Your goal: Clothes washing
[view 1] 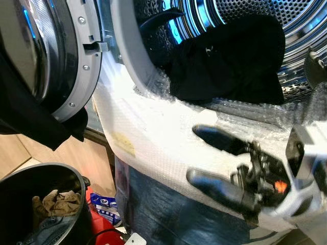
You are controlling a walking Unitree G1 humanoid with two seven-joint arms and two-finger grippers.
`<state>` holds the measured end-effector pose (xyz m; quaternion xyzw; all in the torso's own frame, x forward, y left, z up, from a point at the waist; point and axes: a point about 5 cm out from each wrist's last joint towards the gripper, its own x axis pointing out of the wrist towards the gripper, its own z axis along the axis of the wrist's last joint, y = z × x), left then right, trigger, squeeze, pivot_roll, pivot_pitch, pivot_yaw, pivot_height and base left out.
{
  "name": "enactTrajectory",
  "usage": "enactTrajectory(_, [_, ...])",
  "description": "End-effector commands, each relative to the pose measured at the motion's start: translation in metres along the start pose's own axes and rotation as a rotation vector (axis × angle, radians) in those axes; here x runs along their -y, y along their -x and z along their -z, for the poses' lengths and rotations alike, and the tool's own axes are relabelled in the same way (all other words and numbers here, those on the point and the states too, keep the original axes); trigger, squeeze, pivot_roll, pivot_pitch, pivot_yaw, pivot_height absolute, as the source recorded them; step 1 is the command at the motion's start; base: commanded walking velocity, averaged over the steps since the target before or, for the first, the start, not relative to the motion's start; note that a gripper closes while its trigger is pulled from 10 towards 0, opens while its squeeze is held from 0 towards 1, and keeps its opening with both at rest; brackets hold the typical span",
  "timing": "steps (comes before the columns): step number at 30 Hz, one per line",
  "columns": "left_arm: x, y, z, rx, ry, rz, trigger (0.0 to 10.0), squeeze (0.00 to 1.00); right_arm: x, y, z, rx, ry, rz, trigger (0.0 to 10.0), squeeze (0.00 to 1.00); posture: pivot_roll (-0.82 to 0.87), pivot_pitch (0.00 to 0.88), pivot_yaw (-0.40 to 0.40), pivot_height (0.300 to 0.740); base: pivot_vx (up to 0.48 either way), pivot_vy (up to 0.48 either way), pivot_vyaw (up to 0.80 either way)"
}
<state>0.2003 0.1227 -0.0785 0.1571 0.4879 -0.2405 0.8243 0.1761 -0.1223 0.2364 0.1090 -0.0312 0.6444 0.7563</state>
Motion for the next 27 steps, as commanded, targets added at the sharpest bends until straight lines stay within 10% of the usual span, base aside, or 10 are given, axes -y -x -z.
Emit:
enactTrajectory(1, [0.002, 0.000, 0.003, -0.020, -0.025, 0.006, 10.0, 0.00, -0.004, 0.003, 0.026, -0.113, -0.057, -0.016, 10.0, 0.00, -0.18, 0.021, -0.001, 0.740, 0.000, 0.000, 0.00])
enactTrajectory(8, [0.004, -0.001, 0.004, -0.024, -0.038, 0.012, 10.0, 0.00, 0.003, 0.032, 0.105, -0.322, -0.238, 0.111, 10.0, 0.00, -0.16, 0.007, -0.008, 0.740, 0.000, 0.000, 0.00])
enactTrajectory(14, [0.004, -0.001, 0.006, -0.028, -0.037, 0.012, 10.0, 0.00, 0.034, 0.069, 0.173, -0.336, -0.432, 0.540, 10.0, 0.00, -0.16, 0.000, -0.015, 0.740, 0.000, 0.000, 0.00])
enactTrajectory(23, [0.006, -0.001, 0.008, -0.034, -0.061, 0.019, 10.0, 0.00, 0.062, 0.107, 0.232, -0.406, -0.548, 1.023, 10.0, 0.00, -0.15, 0.000, -0.013, 0.740, 0.000, 0.000, 0.00])
enactTrajectory(27, [0.007, -0.001, 0.008, -0.034, -0.057, 0.018, 10.0, 0.00, 0.059, 0.132, 0.254, -0.568, -0.449, 1.186, 10.0, 0.00, -0.13, 0.000, -0.024, 0.740, 0.000, 0.000, 0.00])
